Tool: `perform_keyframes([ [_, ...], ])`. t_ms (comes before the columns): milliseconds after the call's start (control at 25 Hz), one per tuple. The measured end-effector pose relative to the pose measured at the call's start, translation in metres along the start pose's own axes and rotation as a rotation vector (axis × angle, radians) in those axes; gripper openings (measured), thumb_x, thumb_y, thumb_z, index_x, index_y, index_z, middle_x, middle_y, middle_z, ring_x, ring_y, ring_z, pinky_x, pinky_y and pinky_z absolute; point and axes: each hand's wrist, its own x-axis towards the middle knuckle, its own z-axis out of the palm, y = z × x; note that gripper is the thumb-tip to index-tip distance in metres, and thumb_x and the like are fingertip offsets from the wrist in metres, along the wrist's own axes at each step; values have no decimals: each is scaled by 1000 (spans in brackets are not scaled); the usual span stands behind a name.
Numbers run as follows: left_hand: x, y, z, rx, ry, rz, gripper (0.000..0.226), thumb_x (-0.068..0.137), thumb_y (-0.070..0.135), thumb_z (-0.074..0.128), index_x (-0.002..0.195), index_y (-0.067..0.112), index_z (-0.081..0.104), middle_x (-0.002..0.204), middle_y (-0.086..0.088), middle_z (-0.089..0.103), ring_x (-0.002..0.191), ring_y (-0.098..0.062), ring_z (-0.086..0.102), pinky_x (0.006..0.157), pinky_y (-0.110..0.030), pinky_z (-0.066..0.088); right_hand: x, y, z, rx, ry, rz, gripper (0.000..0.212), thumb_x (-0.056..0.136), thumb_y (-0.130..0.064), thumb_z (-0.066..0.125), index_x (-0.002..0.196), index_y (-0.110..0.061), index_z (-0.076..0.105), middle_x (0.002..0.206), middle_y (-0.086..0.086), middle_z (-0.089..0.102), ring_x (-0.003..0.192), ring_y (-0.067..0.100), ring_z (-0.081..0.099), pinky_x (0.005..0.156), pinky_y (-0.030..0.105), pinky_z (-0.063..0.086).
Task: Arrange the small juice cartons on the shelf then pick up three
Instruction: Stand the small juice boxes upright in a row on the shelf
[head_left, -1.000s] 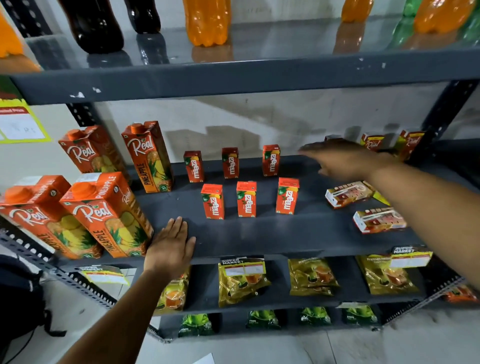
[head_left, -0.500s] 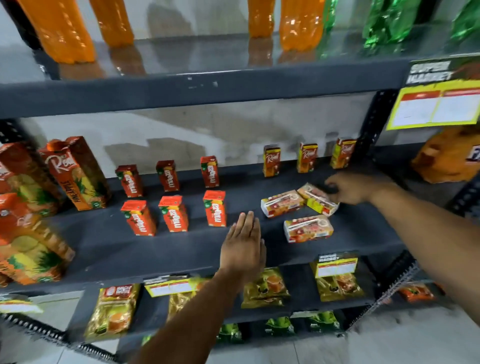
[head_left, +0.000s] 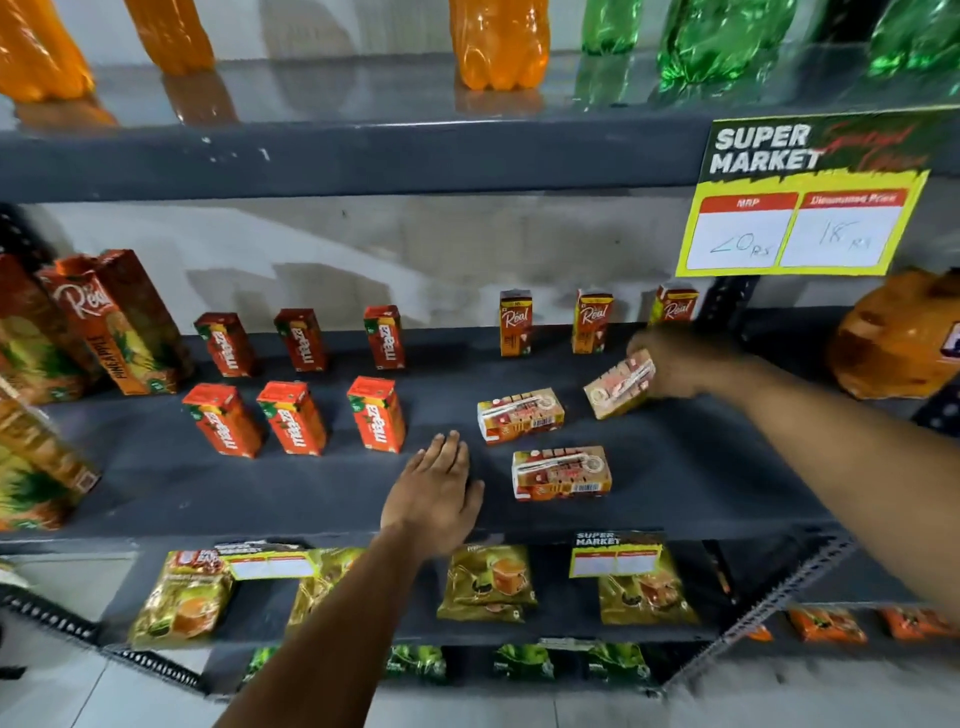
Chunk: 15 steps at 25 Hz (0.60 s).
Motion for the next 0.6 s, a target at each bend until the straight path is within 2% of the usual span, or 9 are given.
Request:
perform_keyframes([
  [80,-1,-1,1,-6,11,2,64,99,45,20,151,8,14,162,-8,6,149,-20,2,120,-33,2,0,5,-8,-166,35,-155,27,77,-17,64,103,-24,61,105,4,60,93,24,58,78,36,50],
  [120,-1,-1,2,-11,14,1,64,100,45,20,151,9,13,162,-7,5,149,-20,1,119,-33,1,-4,5,-10,-203,-9,-193,23,80,-22,58,103,-27,60,105,2,58,95,23,56,79,36,49],
  [160,-1,-1,2,-14,16,0,63,100,45,20,152,9,13,163,-7,5,149,-20,1,119,-33,1,-6,6,-12,-196,-30,-218,16,84,-32,51,99,-29,58,102,0,57,94,22,55,78,36,47],
  [240,-2,0,2,-14,23,1,63,100,45,20,152,9,12,163,-6,5,149,-20,0,119,-33,1,-11,7,-14,-214,-53,-242,25,86,-52,39,91,-32,53,96,-3,57,88,18,52,75,36,42],
  [280,-2,0,1,-15,25,0,63,100,45,20,152,9,12,163,-7,5,149,-20,0,119,-33,1,-10,9,-15,-261,-48,-293,27,86,-56,38,94,-34,52,99,-7,55,89,16,50,74,35,38],
  [400,-2,1,1,-7,15,-10,63,100,45,20,152,9,11,163,-7,4,149,-20,0,119,-33,1,-15,15,-20,-423,-57,-418,37,91,-49,36,124,-36,48,119,-11,47,109,16,45,85,33,37],
  [480,-2,3,1,-5,14,-15,64,100,45,19,152,9,11,163,-7,4,149,-20,-1,119,-33,1,-16,20,-26,-563,-10,-474,43,93,-32,43,135,-37,41,140,-6,44,123,23,43,91,37,42],
  [520,-2,3,1,-7,15,-18,64,100,45,19,152,10,10,163,-6,4,149,-20,-1,119,-33,1,-16,20,-29,-605,17,-498,49,91,-23,50,137,-37,40,142,-4,45,124,24,44,91,38,45],
  [600,-1,3,1,-8,16,-21,64,100,46,19,152,10,10,163,-6,4,149,-20,-1,119,-33,1,-13,23,-34,-566,24,-480,53,86,-27,59,137,-32,43,137,0,53,119,25,51,90,37,47],
])
